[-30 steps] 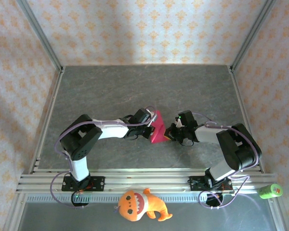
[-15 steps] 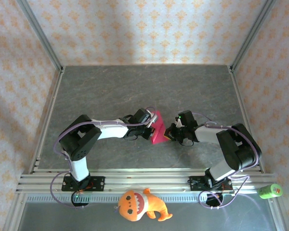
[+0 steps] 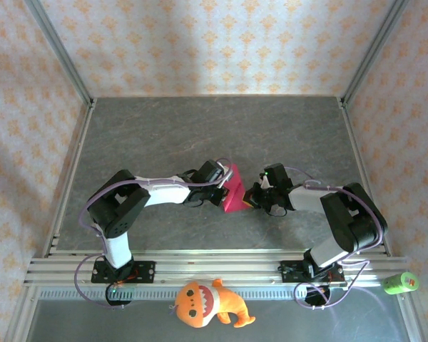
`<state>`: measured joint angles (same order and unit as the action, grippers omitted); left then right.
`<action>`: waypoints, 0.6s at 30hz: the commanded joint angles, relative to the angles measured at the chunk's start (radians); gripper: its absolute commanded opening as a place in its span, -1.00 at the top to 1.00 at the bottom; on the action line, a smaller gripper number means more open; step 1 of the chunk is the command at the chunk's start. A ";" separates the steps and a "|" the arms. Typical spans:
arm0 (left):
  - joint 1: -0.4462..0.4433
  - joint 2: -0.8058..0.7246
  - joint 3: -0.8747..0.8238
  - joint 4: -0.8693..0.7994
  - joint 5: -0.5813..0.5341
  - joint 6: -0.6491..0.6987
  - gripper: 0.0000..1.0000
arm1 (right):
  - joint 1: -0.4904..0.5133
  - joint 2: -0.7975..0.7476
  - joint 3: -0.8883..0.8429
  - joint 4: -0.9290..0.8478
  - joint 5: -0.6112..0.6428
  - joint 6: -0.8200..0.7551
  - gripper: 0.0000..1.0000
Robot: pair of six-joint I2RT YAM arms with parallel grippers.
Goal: Fold a paper plane with a square sheet of paper (pick it up from the middle)
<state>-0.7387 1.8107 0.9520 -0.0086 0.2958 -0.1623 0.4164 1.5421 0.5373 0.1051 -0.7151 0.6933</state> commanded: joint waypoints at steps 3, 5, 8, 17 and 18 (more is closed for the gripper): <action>0.000 0.013 0.027 -0.020 -0.031 0.023 1.00 | 0.001 0.033 -0.014 -0.087 0.073 -0.011 1.00; -0.001 0.014 0.026 -0.020 -0.031 0.024 1.00 | 0.001 0.032 -0.014 -0.087 0.073 -0.012 1.00; -0.001 0.014 0.021 -0.021 -0.034 0.024 1.00 | 0.001 0.033 -0.012 -0.088 0.072 -0.012 1.00; -0.003 0.020 0.019 -0.019 -0.039 0.025 1.00 | 0.001 0.032 -0.012 -0.088 0.072 -0.012 1.00; -0.004 0.021 0.020 -0.019 -0.035 0.024 1.00 | 0.001 0.033 -0.013 -0.087 0.072 -0.011 1.00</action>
<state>-0.7395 1.8114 0.9554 -0.0086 0.2790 -0.1551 0.4164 1.5421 0.5373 0.1051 -0.7151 0.6933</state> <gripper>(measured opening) 0.061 0.040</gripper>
